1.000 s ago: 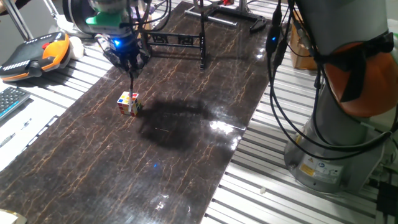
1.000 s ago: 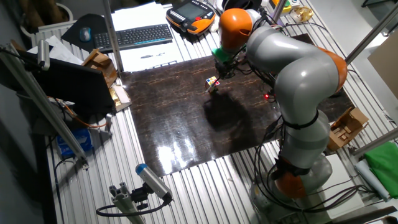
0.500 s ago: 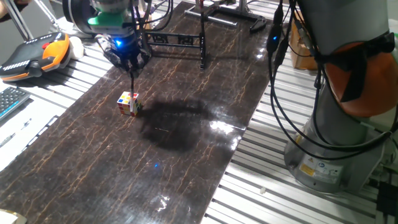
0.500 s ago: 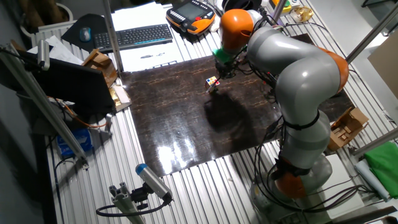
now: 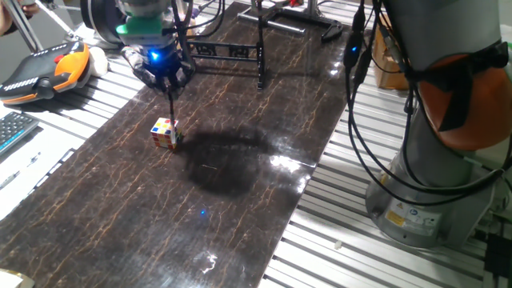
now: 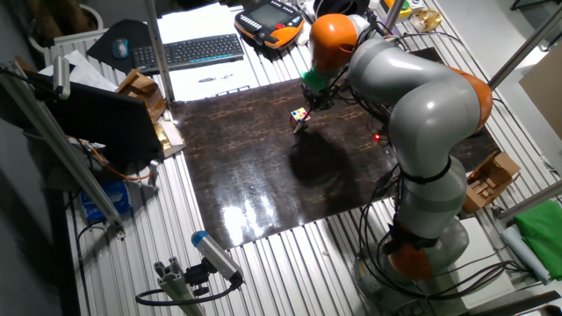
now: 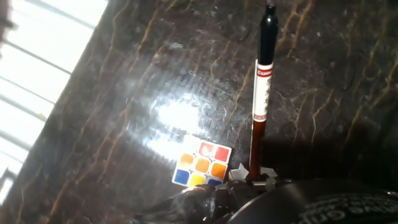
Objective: Place the brush on the pen rack
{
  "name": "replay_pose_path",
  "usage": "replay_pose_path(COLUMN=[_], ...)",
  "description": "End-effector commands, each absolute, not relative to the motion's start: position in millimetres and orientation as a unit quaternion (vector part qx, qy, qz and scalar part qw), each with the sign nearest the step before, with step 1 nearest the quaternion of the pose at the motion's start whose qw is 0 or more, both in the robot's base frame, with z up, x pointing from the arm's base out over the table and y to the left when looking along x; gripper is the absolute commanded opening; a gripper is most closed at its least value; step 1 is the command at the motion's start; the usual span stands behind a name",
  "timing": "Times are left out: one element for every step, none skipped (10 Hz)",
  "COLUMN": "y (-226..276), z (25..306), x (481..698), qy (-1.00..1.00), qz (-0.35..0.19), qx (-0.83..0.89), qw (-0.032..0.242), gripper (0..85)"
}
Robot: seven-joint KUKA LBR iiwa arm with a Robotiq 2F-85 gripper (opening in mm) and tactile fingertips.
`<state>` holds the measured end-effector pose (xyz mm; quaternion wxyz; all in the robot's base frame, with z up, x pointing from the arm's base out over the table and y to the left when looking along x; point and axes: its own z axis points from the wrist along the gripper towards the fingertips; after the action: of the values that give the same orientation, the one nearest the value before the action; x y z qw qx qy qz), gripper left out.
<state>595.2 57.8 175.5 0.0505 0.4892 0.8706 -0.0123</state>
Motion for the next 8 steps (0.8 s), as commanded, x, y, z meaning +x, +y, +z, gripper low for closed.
replay_pose_path(y=[57.9, 54.6, 43.0, 31.7, 20.3, 8.9, -3.9, -14.2], z=[175.5, 178.4, 189.8, 198.4, 206.1, 213.2, 220.2, 224.2], x=[595.3, 596.5, 600.1, 601.8, 602.6, 603.6, 605.7, 606.3], qy=[0.874, 0.873, 0.862, 0.856, 0.851, 0.847, 0.842, 0.841], qz=[-0.013, -0.011, -0.009, -0.013, -0.021, -0.023, -0.019, -0.017], qx=[0.483, 0.484, 0.501, 0.510, 0.518, 0.525, 0.532, 0.534], qw=[0.053, 0.058, 0.068, 0.077, 0.084, 0.086, 0.083, 0.082], gripper=[0.7, 0.7, 0.7, 0.7, 0.7, 0.7, 0.7, 0.7])
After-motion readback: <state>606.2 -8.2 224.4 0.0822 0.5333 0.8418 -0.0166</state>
